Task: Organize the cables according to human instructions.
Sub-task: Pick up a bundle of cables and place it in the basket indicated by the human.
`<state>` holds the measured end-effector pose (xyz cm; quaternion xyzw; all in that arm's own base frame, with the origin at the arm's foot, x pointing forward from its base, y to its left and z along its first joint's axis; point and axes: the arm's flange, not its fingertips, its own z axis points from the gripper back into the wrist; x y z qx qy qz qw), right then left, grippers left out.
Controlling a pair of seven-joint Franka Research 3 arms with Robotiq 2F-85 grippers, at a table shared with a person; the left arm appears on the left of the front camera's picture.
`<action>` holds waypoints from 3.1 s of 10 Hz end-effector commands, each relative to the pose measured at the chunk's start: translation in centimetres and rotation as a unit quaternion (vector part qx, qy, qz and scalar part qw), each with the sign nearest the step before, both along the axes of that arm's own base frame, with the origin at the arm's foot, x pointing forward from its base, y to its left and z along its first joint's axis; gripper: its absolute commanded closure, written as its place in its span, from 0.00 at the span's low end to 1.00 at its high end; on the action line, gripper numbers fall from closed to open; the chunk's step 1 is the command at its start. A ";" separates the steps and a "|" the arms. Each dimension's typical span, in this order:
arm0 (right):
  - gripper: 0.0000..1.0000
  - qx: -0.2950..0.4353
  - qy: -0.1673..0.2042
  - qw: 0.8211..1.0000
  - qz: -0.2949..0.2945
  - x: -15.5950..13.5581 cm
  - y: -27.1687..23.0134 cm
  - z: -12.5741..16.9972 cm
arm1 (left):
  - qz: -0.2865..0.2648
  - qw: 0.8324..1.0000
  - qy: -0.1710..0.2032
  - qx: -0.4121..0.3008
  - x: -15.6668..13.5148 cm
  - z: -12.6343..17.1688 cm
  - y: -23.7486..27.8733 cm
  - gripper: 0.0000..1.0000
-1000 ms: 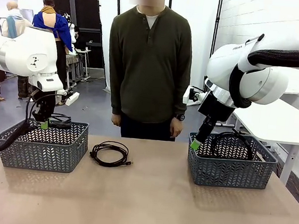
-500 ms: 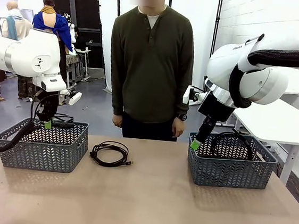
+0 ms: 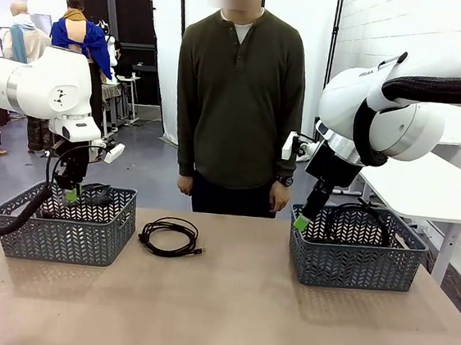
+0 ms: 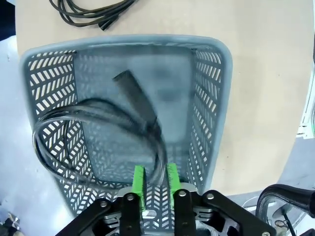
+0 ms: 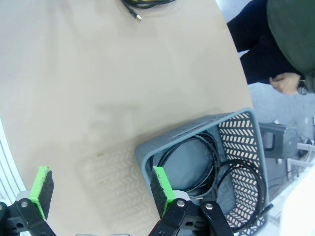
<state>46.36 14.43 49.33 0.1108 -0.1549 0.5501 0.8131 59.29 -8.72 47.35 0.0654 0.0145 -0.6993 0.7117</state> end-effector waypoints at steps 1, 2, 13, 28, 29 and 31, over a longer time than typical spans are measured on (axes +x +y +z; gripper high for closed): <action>0.00 0.000 0.001 1.000 -0.002 -0.1 0.0 0.0 | -0.010 1.000 0.011 -0.011 0.4 0.2 0.5 0.27; 0.00 0.000 0.001 1.000 -0.002 -0.1 0.0 0.0 | -0.011 1.000 0.010 -0.012 0.4 0.2 0.5 0.08; 0.00 0.000 0.001 1.000 -0.002 -0.1 0.0 0.0 | 0.000 0.999 0.042 -0.027 -1.2 1.6 -1.5 0.00; 0.00 0.000 0.001 1.000 -0.002 -0.1 0.0 0.0 | 0.110 0.986 -0.026 -0.125 -7.1 2.9 -7.8 0.00; 0.00 0.000 0.001 1.000 -0.002 -0.1 0.0 0.0 | 0.119 0.980 -0.035 -0.158 -8.3 2.6 -8.5 0.00; 0.00 0.000 0.001 1.000 -0.002 -0.1 0.0 0.0 | 0.129 0.971 -0.040 -0.197 -10.7 1.4 -9.4 0.00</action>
